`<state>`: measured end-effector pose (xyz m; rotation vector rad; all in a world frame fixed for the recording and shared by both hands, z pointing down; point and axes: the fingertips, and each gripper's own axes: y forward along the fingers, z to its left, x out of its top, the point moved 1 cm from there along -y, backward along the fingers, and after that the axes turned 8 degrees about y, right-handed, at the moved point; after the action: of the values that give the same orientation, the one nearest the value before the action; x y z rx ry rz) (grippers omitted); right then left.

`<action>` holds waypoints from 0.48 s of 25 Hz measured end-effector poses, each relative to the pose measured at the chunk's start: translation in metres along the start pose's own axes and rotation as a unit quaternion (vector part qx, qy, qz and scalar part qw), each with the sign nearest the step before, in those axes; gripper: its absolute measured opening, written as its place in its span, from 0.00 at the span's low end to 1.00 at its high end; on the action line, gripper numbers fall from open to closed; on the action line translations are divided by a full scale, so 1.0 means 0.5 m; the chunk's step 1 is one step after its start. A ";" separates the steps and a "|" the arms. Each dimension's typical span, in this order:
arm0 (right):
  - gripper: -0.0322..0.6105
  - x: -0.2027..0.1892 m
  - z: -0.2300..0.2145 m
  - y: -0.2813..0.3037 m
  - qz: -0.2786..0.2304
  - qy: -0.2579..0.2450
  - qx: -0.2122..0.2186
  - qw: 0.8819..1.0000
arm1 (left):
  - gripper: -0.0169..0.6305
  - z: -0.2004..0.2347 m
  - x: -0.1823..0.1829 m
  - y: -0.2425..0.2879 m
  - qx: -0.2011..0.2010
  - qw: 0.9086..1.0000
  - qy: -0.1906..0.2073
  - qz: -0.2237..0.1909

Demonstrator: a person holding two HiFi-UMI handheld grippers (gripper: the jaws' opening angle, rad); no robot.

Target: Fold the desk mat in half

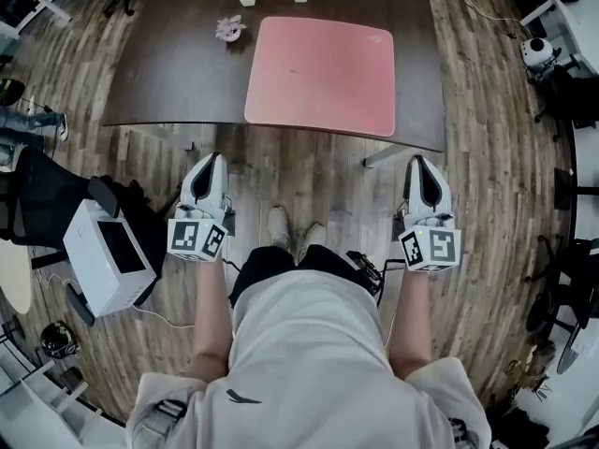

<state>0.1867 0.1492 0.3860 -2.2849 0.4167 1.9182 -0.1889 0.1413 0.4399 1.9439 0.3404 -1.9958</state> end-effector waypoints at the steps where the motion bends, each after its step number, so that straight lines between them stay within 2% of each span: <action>1: 0.05 0.002 0.002 -0.003 -0.002 0.001 -0.001 1.000 | 0.03 -0.001 0.005 -0.002 -0.001 1.000 0.002 -0.003; 12: 0.05 0.000 0.028 0.009 -0.004 0.016 0.002 1.000 | 0.03 0.023 0.000 0.009 -0.019 1.000 -0.009 -0.009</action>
<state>0.1724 0.1488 0.3840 -2.3148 0.4139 1.8785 -0.1978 0.1326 0.4405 1.9066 0.3907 -2.0020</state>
